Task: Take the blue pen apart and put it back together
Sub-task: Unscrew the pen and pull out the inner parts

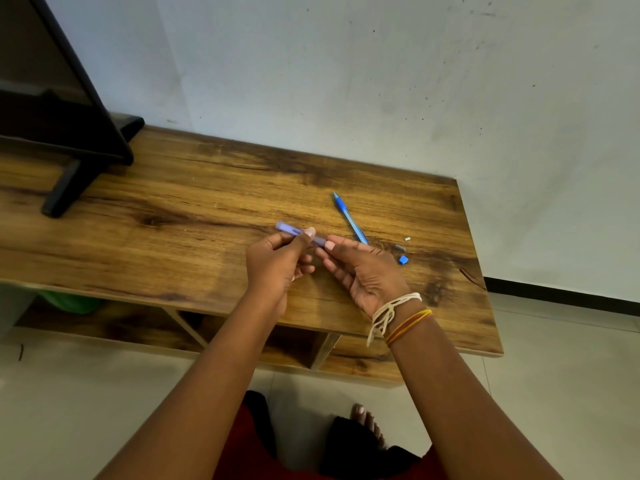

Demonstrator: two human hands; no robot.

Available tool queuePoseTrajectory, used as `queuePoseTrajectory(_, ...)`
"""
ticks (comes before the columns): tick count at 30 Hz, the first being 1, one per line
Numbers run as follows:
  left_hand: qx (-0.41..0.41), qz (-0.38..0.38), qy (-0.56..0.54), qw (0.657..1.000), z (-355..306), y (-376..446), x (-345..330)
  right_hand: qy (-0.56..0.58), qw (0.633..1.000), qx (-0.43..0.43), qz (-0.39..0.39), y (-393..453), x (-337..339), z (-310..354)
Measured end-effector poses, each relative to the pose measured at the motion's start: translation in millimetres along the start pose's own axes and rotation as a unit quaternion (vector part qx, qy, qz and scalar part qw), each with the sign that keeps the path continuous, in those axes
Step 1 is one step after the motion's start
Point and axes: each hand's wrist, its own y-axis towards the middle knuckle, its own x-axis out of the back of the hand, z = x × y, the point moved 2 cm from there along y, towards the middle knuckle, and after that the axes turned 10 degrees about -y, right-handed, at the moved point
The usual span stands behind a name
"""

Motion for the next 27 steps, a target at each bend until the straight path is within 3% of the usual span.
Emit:
queuePoseTrajectory(11,0.056,-0.002,-0.076,0.996,0,-1,0,-0.134,0.975,0.151,-0.092,-3,-4,8)
queuePoseTrajectory(18,0.113,0.018,-0.127,0.985,1,-6,-4,-0.306,0.89,0.294,-0.165,-4,-2,11)
queuePoseTrajectory(27,0.131,0.026,-0.142,0.981,0,-3,0,-0.319,0.866,0.328,-0.203,-7,-6,14)
